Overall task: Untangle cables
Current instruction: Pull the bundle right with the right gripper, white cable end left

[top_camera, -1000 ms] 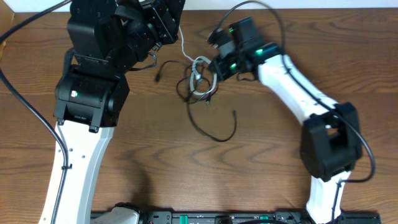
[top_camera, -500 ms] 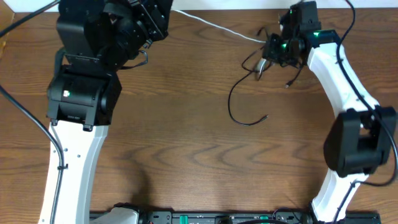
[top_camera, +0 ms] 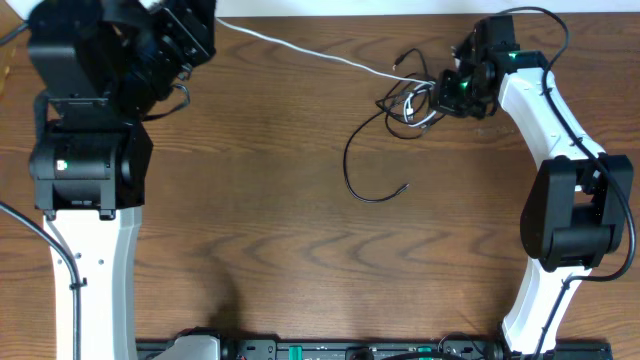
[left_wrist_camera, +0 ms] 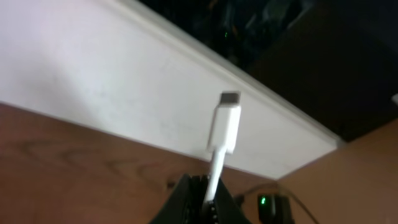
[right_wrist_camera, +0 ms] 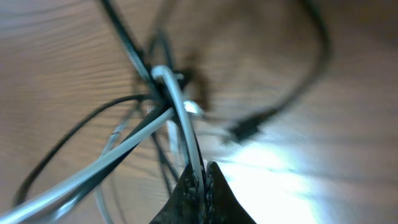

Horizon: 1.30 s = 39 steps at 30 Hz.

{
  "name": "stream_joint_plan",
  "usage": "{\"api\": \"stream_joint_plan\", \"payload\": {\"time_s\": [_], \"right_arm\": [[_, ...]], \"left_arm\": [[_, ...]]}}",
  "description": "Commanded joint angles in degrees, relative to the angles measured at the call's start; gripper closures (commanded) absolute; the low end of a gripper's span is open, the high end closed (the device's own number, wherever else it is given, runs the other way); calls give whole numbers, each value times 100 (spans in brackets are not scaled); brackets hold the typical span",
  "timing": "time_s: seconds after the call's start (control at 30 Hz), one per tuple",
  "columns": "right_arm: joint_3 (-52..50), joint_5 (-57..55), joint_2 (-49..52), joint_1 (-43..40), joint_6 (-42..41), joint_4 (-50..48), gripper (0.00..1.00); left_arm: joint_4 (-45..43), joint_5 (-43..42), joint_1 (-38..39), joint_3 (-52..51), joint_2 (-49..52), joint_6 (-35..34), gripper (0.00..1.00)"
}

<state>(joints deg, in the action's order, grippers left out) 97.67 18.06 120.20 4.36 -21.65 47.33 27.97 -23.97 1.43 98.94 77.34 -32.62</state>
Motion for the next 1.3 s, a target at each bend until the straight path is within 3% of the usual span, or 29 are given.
{"api": "stream_joint_plan", "payload": {"time_s": [0.0,0.13,0.17,0.2,0.27,0.5,0.93,1.27], "right_arm": [[2,-1318,-55,-15,-643,90,98],[4,-1517,109,-22,-658,96,87],[4,-1515,181,-28,-656,98,81],[2,-1513,278,-37,-610,116,62],[4,-1467,372,-37,-415,136,52],[4,-1449,422,-46,-70,264,36],[4,-2369,422,-916,17,566,32],[4,-1335,422,-1064,920,881,36]], "left_arm": [[-313,-140,-83,85,-238,-74,93],[-616,-138,-83,85,-393,-79,92],[-658,-133,-83,85,-437,-96,93],[-697,-133,-83,98,-492,-98,93],[-708,-136,-83,146,-562,-96,93],[-717,-133,-83,232,-817,-92,93],[-328,-68,-890,229,-879,-46,93],[664,284,-1189,229,-317,468,93]]}}
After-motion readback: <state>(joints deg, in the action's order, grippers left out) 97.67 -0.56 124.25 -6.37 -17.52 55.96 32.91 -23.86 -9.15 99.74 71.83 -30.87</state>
